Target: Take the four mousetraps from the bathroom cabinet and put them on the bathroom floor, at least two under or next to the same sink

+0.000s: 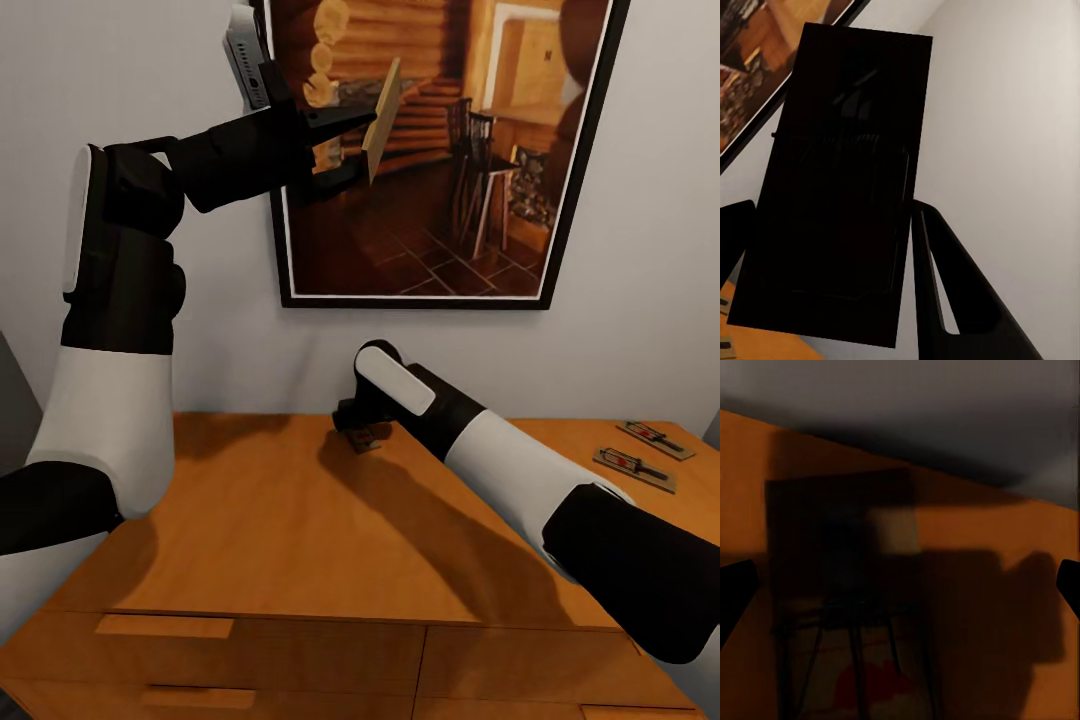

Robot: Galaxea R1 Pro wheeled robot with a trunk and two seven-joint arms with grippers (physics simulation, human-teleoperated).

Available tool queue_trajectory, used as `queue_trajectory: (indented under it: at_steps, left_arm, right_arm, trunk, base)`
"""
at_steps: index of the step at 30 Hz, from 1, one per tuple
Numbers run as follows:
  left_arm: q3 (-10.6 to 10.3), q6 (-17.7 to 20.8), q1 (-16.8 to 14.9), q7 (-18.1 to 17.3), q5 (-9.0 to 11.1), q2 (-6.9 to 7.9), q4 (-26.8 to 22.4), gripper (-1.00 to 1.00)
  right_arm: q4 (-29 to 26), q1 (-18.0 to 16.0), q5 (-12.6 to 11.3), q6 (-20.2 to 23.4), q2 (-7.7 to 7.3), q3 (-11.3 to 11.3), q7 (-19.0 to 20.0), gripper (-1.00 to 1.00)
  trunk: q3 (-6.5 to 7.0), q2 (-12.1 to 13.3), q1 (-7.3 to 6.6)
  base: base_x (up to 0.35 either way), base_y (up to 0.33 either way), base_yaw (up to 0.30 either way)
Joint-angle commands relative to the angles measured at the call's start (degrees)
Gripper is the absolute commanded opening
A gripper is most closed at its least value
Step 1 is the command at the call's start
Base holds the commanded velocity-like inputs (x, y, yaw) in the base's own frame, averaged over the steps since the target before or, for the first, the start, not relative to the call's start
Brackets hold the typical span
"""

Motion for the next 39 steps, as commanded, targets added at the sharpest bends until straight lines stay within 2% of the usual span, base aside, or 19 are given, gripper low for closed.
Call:
queue_trajectory:
  at_steps: [1,16,17,33,39]
  left_arm:
    - [0.1,0.1,-0.1,0.6,0.4,-0.02,0.0,-1.00]
    - [0.1,0.1,-0.1,0.6,0.3,-0.02,0.0,-1.00]
    - [0.1,0.1,-0.1,0.6,0.3,-0.02,0.0,-1.00]
    - [0.1,0.1,-0.1,0.6,0.3,0.05,0.0,-1.00]
    - [0.1,0.1,-0.1,0.7,0.3,0.14,0.1,-1.00]
  right_arm:
    - [-0.3,0.4,-2.4,-0.3,0.00,0.2,-0.4,1.00]
    - [-1.1,2.9,-2.5,-0.4,0.00,1.6,-0.4,1.00]
    - [-1.1,2.9,-2.4,-0.4,0.00,1.6,-0.4,-1.00]
    - [-1.0,3.0,-2.4,-0.3,-0.14,1.5,-0.5,-1.00]
    - [-6.0,2.8,-2.9,-0.3,-0.27,1.1,-0.6,-1.00]
  trunk:
    - [-0.08,0.0,0.00]
    - [-0.08,0.0,0.00]
    - [-0.08,0.0,0.00]
    - [-0.08,0.0,0.00]
    - [-0.08,0.0,0.00]
  base:
    - [0.000,0.000,0.000]
    - [0.000,0.000,0.000]
    - [0.000,0.000,0.000]
    - [0.000,0.000,0.000]
    - [0.000,0.000,0.000]
